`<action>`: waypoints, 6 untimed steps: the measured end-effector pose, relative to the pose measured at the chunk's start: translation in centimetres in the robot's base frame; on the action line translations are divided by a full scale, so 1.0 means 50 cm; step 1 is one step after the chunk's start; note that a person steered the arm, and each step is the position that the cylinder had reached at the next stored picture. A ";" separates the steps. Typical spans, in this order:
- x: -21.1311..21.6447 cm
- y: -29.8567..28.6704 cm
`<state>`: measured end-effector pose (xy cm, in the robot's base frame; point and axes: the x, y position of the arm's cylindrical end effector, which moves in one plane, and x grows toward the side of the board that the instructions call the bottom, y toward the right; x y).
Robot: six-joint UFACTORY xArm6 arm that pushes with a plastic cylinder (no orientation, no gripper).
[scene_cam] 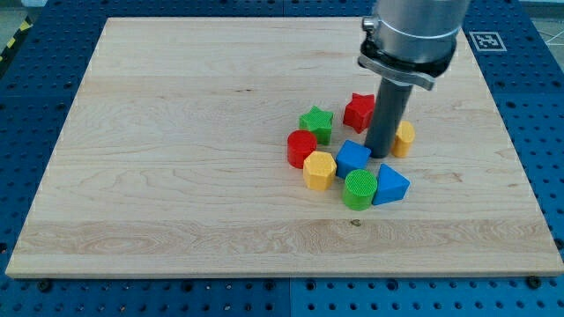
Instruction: Move your arm closer to green circle
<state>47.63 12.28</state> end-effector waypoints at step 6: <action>0.118 -0.053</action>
